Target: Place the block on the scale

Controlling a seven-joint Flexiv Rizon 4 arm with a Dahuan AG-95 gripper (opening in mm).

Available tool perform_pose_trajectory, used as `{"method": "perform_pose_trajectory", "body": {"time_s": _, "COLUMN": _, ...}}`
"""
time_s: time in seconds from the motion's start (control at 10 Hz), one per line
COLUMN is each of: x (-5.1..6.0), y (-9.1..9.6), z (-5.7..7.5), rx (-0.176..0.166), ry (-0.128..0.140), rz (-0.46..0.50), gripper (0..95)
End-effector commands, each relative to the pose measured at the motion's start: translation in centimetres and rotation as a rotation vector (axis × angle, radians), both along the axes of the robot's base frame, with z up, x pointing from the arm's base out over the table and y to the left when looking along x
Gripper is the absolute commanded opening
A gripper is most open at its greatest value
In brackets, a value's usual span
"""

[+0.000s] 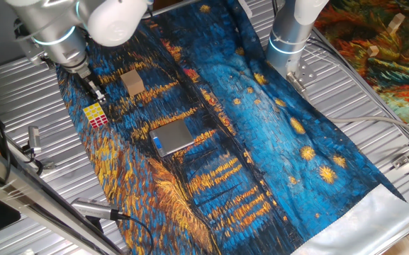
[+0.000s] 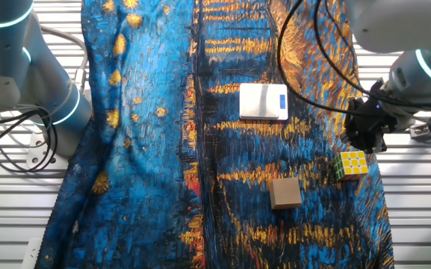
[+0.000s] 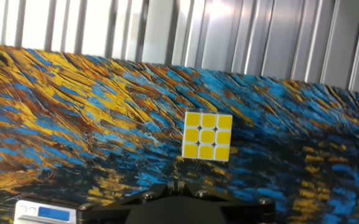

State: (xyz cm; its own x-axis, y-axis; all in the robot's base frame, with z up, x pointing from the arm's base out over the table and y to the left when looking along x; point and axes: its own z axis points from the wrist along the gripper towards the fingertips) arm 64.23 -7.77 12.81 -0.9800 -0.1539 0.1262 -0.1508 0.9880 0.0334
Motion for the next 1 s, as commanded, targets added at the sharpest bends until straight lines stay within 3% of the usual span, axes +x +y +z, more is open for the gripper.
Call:
{"method": "perform_pose_trajectory", "body": {"time_s": 0.1, "x": 0.1, "y": 0.0, "z": 0.0, "rx": 0.001, "ry": 0.008, "rz": 0.000, "gripper": 0.0}}
{"method": "perform_pose_trajectory", "body": {"time_s": 0.7, "x": 0.1, "y": -0.1, "z": -0.3, "rx": -0.001, "ry": -0.008, "rz": -0.013, "gripper": 0.0}}
{"method": "perform_pose_trajectory", "body": {"time_s": 1.0, "x": 0.6, "y": -0.3, "z": -1.4, "rx": -0.003, "ry": -0.022, "rz": -0.026, "gripper": 0.0}}
